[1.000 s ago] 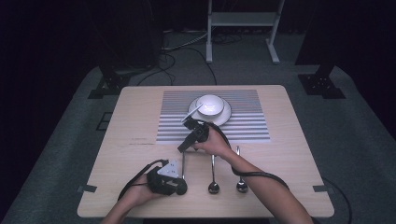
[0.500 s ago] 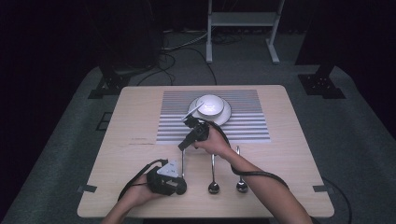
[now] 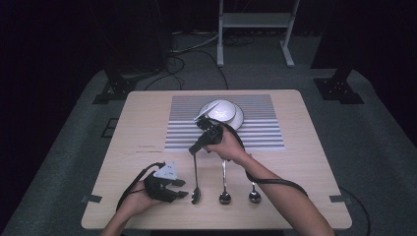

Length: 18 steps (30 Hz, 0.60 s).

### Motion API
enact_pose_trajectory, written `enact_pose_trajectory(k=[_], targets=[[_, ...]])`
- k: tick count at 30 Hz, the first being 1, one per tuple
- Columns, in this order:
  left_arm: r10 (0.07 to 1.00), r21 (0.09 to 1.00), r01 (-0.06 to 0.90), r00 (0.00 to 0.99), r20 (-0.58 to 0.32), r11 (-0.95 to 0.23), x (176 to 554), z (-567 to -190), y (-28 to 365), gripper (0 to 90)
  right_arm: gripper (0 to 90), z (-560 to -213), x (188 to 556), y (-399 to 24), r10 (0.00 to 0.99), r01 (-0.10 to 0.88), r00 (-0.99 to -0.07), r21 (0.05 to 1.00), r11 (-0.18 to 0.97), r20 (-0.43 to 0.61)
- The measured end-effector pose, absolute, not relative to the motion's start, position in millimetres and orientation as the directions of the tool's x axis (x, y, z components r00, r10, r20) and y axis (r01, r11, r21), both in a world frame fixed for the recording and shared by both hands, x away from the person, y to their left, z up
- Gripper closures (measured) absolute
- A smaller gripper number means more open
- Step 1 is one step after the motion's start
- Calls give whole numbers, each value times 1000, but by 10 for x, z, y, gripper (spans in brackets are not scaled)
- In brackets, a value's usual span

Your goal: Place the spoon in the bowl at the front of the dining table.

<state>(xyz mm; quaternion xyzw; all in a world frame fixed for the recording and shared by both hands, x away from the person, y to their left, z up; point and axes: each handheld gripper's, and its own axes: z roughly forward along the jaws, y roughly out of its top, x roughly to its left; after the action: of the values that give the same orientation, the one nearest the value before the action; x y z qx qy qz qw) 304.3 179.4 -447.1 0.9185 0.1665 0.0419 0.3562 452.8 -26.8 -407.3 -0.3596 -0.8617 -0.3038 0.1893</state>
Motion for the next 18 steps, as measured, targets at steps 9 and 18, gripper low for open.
enact_pose_trajectory(k=[9, 18], targets=[[431, 673, 347, 901, -46, -653, 3125, -4441, 1971, 445, 884, -3768, 4511, -405, 483, 728, -680, 428, 536, 551], [505, 671, 388, 863, -23, -632, 3162, -4438, 2079, 302, 884, -3604, 4588, -609, 483, 743, -668, 471, 476, 566]])
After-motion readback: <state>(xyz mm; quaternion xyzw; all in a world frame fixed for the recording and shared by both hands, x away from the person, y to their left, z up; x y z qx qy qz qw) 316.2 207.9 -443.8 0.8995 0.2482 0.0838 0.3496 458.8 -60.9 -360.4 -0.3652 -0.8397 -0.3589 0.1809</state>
